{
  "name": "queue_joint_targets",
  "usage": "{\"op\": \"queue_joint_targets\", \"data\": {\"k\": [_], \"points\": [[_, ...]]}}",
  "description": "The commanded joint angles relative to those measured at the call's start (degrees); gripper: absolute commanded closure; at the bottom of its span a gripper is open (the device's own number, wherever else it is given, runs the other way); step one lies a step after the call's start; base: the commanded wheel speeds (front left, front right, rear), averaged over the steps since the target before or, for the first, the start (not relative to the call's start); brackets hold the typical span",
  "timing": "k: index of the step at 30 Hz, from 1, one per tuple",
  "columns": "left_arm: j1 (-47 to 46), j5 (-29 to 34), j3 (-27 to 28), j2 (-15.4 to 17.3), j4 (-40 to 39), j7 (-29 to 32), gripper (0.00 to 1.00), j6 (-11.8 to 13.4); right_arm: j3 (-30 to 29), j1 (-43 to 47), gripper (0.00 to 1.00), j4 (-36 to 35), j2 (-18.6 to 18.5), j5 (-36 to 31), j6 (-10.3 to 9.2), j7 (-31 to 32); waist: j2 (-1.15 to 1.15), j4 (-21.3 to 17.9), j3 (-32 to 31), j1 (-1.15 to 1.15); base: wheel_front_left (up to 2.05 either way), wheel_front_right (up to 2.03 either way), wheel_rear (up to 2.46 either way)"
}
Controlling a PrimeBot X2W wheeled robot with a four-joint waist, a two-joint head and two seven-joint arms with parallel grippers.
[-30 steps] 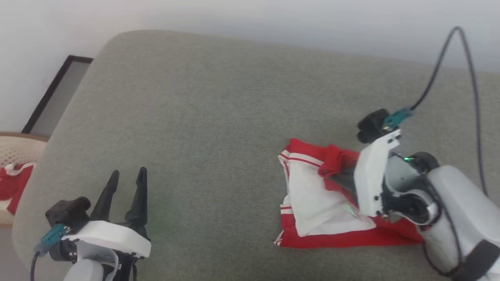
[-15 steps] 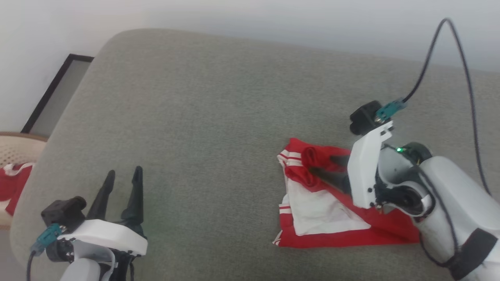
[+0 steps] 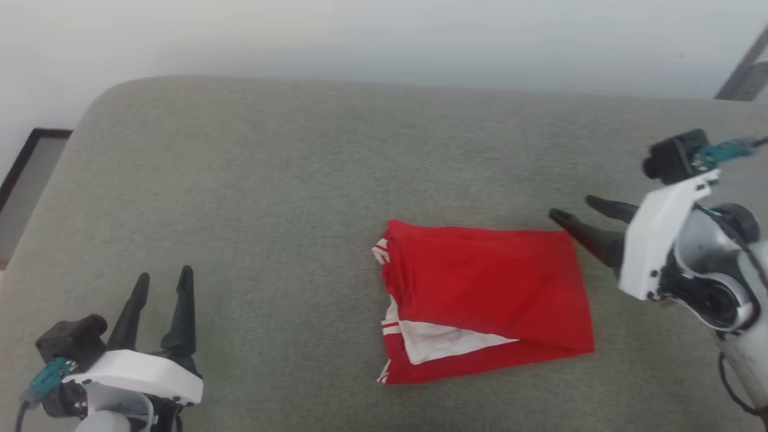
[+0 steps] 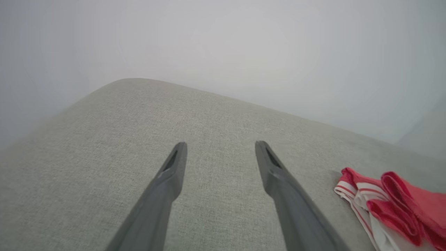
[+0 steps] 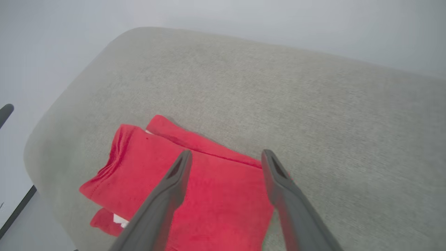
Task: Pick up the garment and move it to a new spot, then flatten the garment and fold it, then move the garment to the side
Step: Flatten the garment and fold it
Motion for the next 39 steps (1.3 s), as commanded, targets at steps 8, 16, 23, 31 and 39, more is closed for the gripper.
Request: {"op": "queue_joint_targets", "data": {"k": [8, 16, 23, 31, 39], "points": [[2.8, 0.1, 1.2, 2.1, -1.0, 0.0, 0.00, 0.6, -5.3, 6.9, 0.00, 0.5, -2.0, -2.2, -0.01, -9.3, 0.00, -4.8, -2.3, 0.00, 0.00, 0.00, 0.00], [6.3, 0.0, 1.8, 3.1, -2.0, 0.1, 0.00, 1.3, -6.2, 11.9, 0.00, 2.0, -3.2, -4.1, -0.01, -24.1, 0.00, -7.7, -4.5, 0.00, 0.00, 0.00, 0.00], [9.0, -0.5, 2.3, 4.1, -2.6, 0.4, 0.00, 1.5, -6.0, 14.8, 0.00, 5.9, -3.2, -6.6, -0.01, -35.2, 0.00, -9.2, -6.5, 0.00, 0.00, 0.00, 0.00], [11.3, -1.3, 3.1, 5.0, -2.6, 0.3, 0.00, 1.1, -6.5, 18.1, 0.00, 10.7, -2.1, -6.2, -0.01, -41.9, 0.00, -10.2, -7.8, 0.00, 0.00, 0.00, 0.00], [11.6, -1.1, 3.5, 5.7, -3.2, 0.1, 0.00, 1.3, -6.5, 19.5, 0.00, 11.9, -1.6, -5.9, -0.01, -43.5, 0.00, -10.6, -8.0, 0.00, 0.00, 0.00, 0.00]]}}
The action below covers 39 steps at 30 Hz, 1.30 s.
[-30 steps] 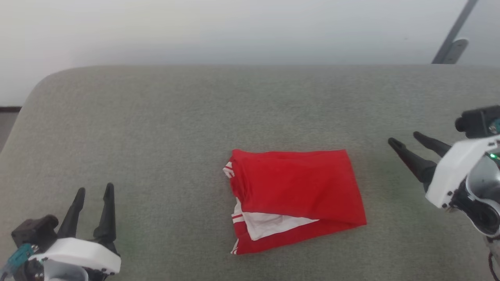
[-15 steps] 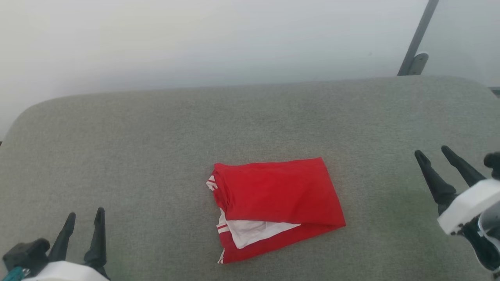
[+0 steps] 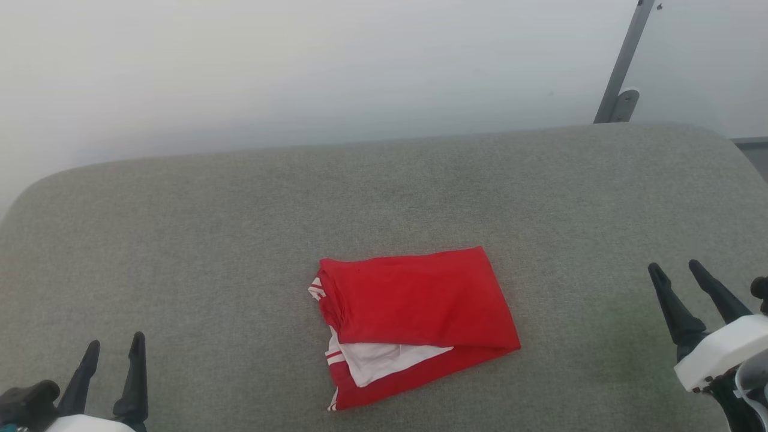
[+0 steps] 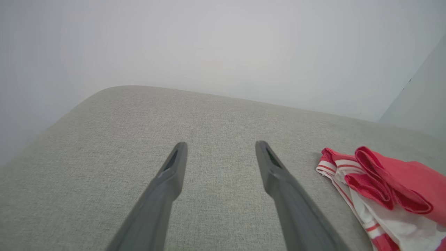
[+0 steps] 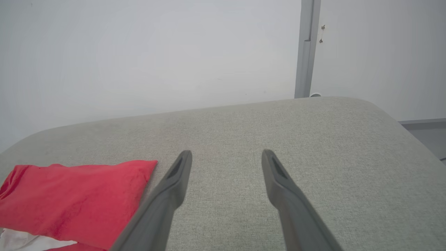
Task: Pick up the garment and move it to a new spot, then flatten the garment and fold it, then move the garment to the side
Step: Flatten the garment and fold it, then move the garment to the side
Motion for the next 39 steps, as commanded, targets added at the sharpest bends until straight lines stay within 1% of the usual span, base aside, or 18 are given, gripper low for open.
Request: {"op": "queue_joint_targets", "data": {"k": [1, 12, 17, 22, 27, 31, 36, 39], "points": [[0.3, -0.1, 0.2, 0.2, -0.2, -0.2, 0.00, 0.1, 0.1, 0.7, 0.00, 0.2, 0.3, 0.2, -0.01, -0.5, 0.00, -0.1, 0.0, 0.00, 0.00, 0.00, 0.00], [0.7, -0.2, -0.4, 0.3, -1.3, 0.2, 0.00, 0.8, 0.2, 0.9, 0.00, 0.7, 0.8, 0.6, -0.01, -0.1, 0.00, 0.1, 0.1, 0.00, 0.00, 0.00, 0.00], [0.5, -0.3, -0.9, 0.1, -1.8, 0.3, 0.00, 0.9, 0.9, 0.5, 0.00, 0.1, 0.8, 1.2, -0.01, 1.5, 0.00, 1.8, 0.4, 0.00, 0.00, 0.00, 0.00], [0.5, -0.4, -1.2, -0.2, -2.0, 0.5, 0.00, 0.8, 3.3, -0.8, 0.00, -1.5, 1.6, 1.4, -0.01, 4.8, 0.00, 4.3, 0.8, 0.00, 0.00, 0.00, 0.00], [-0.3, -0.1, -2.1, -0.9, -1.8, 0.4, 0.00, 0.8, 6.6, -2.7, 0.00, -2.7, 1.4, 1.9, -0.01, 9.6, 0.00, 7.6, 1.9, 0.00, 0.00, 0.00, 0.00], [-1.5, 0.2, -3.0, -1.5, -1.3, 0.3, 0.00, 0.6, 8.5, -4.4, 0.00, -2.5, 0.7, 2.9, -0.01, 14.7, 0.00, 10.4, 2.9, 0.00, 0.00, 0.00, 0.00], [-3.5, 0.5, -4.5, -2.7, 0.1, 0.0, 0.00, -0.1, 10.4, -7.1, 0.00, -1.9, -1.0, 3.4, -0.01, 22.0, 0.00, 13.7, 4.8, 0.00, 0.00, 0.00, 0.00], [-4.9, 0.9, -5.4, -3.7, 0.9, -0.1, 0.00, -0.5, 10.3, -8.5, 0.00, -1.4, -2.3, 3.5, -0.01, 26.4, 0.00, 15.4, 6.2, 0.00, 0.00, 0.00, 0.00]]}}
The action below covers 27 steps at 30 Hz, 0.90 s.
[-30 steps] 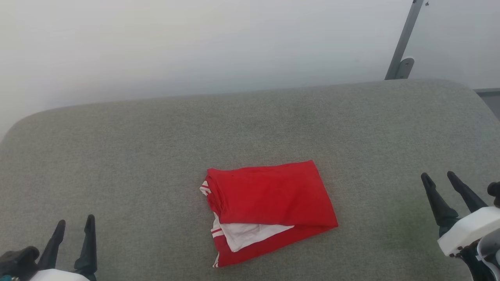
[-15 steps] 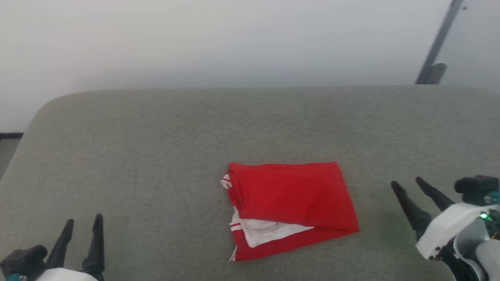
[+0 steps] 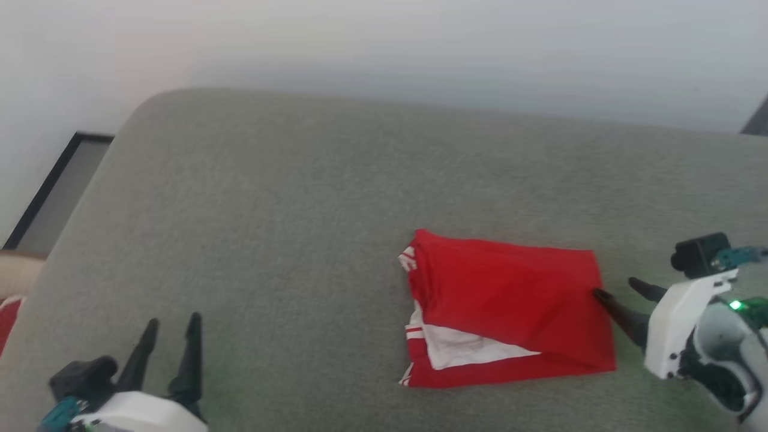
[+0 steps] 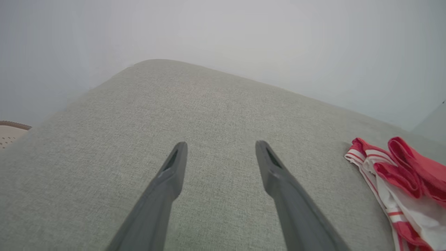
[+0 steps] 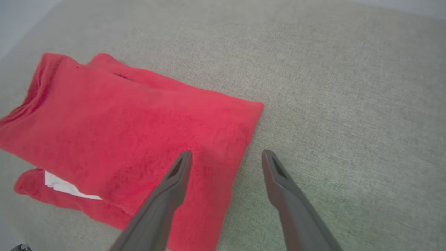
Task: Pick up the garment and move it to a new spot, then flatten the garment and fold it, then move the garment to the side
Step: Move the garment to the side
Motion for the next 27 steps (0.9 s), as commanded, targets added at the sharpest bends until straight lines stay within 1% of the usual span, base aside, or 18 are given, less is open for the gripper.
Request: {"op": "queue_joint_targets", "data": {"k": [1, 3, 4, 8, 9, 11, 18, 19, 20, 27], "points": [[-1.7, 1.0, -0.6, -0.7, 0.4, -0.4, 0.00, -0.4, -0.4, -1.1, 0.00, 0.5, -0.9, 0.7, -0.01, 3.1, 0.00, 2.3, 2.2, 0.00, 0.00, 0.00, 0.00], [-2.5, 1.1, -1.0, -1.4, 0.9, -0.4, 0.00, -0.6, -0.8, -2.1, 0.00, 0.5, -1.7, 0.7, -0.01, 6.5, 0.00, 3.2, 3.2, 0.00, 0.00, 0.00, 0.00], [-2.5, 1.1, -1.0, -1.4, 0.9, -0.4, 0.00, -0.6, -0.8, -2.1, 0.00, 0.5, -1.7, 0.7, -0.01, 6.5, 0.00, 3.2, 3.2, 0.00, 0.00, 0.00, 0.00], [-4.2, 1.5, -1.6, -2.5, 2.0, -0.6, 0.00, -1.2, -1.4, -3.0, 0.00, 1.0, -2.5, 0.9, -0.01, 14.1, 0.00, 4.7, 5.1, 0.00, 0.00, 0.00, 0.00], [-5.0, 1.7, -1.8, -3.2, 2.5, -0.7, 0.00, -1.4, -1.6, -3.0, 0.00, 0.8, -2.3, 1.1, -0.01, 17.5, 0.00, 5.3, 5.9, 0.00, 0.00, 0.00, 0.00], [-5.6, 2.0, -1.9, -3.7, 3.0, -0.8, 0.00, -1.6, -1.8, -2.7, 0.00, 1.0, -1.7, 1.4, -0.01, 20.9, 0.00, 5.7, 6.6, 0.00, 0.00, 0.00, 0.00], [-7.3, 3.0, -1.4, -5.4, 4.1, -0.8, 0.00, -2.3, -2.0, -1.4, 0.00, 4.2, 2.1, 0.8, 0.00, 30.1, 0.00, 6.6, 8.0, 0.00, 0.00, 0.00, 0.00], [-7.4, 3.2, -1.2, -5.5, 4.3, -0.8, 0.00, -2.5, -1.5, -1.5, 0.45, 4.0, 2.4, 0.5, 0.00, 31.2, 0.00, 6.7, 8.1, 0.00, 0.00, 0.00, 0.00], [-7.5, 3.4, -1.1, -5.6, 4.4, -0.8, 0.00, -2.6, -1.5, -1.5, 1.00, 3.9, 2.6, 0.3, 0.01, 31.9, 0.00, 6.7, 8.1, 0.00, 0.00, 0.00, 0.00], [-8.4, 4.3, 0.0, -6.2, 4.1, -0.8, 0.00, -3.3, -5.0, -3.6, 1.00, 0.9, 2.0, -0.2, -0.01, 33.7, 0.00, 5.5, 7.8, 0.00, 0.00, 0.00, 0.00]]}}
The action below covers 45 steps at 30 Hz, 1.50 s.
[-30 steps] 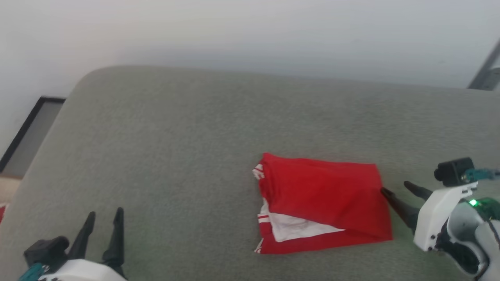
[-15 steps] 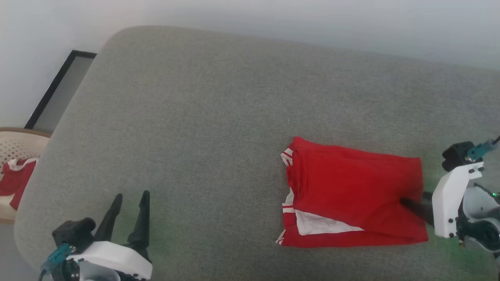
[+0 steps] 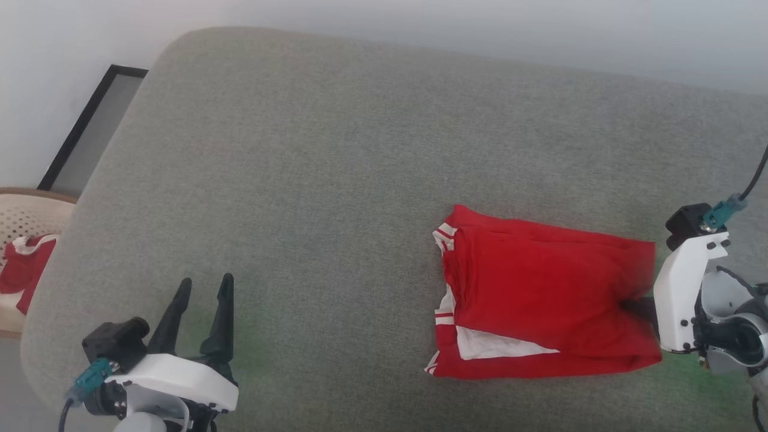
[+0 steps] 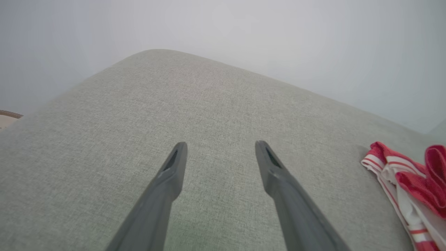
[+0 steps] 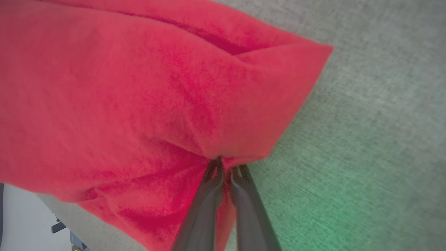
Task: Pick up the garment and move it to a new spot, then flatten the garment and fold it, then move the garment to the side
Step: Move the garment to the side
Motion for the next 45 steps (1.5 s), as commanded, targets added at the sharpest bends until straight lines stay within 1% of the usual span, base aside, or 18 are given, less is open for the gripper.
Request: {"op": "queue_joint_targets", "data": {"k": [1, 7, 11, 15, 19, 20, 22, 28, 35, 39, 45], "points": [[-0.5, 0.8, 0.3, 0.1, -0.3, -0.3, 0.00, -0.4, 0.3, 1.2, 1.00, 0.2, 1.0, -0.4, -0.01, 0.8, 0.00, -0.7, -0.3, 0.00, 0.00, 0.00, 0.00], [-2.1, 1.3, 0.3, 0.8, -0.9, -0.3, 0.00, -0.6, -3.2, -0.9, 1.00, -2.3, -1.2, -1.8, -0.04, 1.1, 0.00, -3.5, -0.7, 0.00, 0.00, 0.00, 0.00], [-3.4, 1.5, -0.2, 1.3, -0.7, -0.3, 0.00, -0.8, -4.7, -2.7, 1.00, -3.4, -2.5, -1.9, -0.04, 0.4, 0.00, -6.3, 0.1, 0.00, 0.00, 0.00, 0.00], [-5.1, 2.3, -1.4, 0.9, -1.0, -0.3, 0.00, -0.9, -6.3, -5.3, 1.00, -2.4, -4.5, -2.3, -0.04, -0.6, 0.00, -9.0, 1.3, 0.00, 0.00, 0.00, 0.00], [-7.5, 2.5, -2.5, 1.4, -0.9, -0.3, 0.00, -1.0, -7.2, -8.4, 1.00, -0.9, -6.3, -2.4, -0.04, -2.2, 0.00, -12.2, 3.0, 0.00, 0.00, 0.00, 0.00], [-7.5, 2.5, -2.5, 1.4, -0.9, -0.3, 0.00, -1.0, -7.2, -8.4, 1.00, -0.9, -6.3, -2.4, -0.04, -2.2, 0.00, -12.2, 3.0, 0.00, 0.00, 0.00, 0.00], [-8.9, 3.0, -3.6, 0.9, -1.1, -0.3, 0.00, -0.9, -7.3, -10.1, 1.00, 0.0, -7.7, -2.7, -0.04, -3.4, 0.00, -13.5, 3.9, 0.00, 0.00, 0.00, 0.00], [-13.1, 4.6, -6.3, 0.9, -1.5, -0.3, 0.00, -1.0, -5.6, -15.1, 1.00, 2.0, -11.1, -3.0, -0.04, -8.0, 0.00, -18.0, 7.2, 0.00, 0.00, 0.00, 0.00], [-19.2, 4.9, -9.7, 2.1, -1.2, 0.2, 0.00, -1.0, -3.3, -20.7, 1.00, 6.3, -14.0, -3.4, -0.04, -14.1, 0.00, -22.8, 11.3, 0.00, 0.00, 0.00, 0.00], [-22.4, 5.3, -12.0, 2.5, -1.4, 0.5, 0.00, -1.1, -2.0, -23.7, 1.00, 9.2, -16.0, -4.2, -0.04, -18.7, 0.00, -24.9, 13.7, 0.00, 0.00, 0.00, 0.00], [-26.6, 5.2, -15.3, 3.0, -1.0, 1.1, 0.00, -1.0, 0.7, -27.1, 1.00, 13.6, -18.8, -6.4, -0.05, -26.3, 0.00, -26.8, 16.9, 0.00, 0.00, 0.00, 0.00]]}}
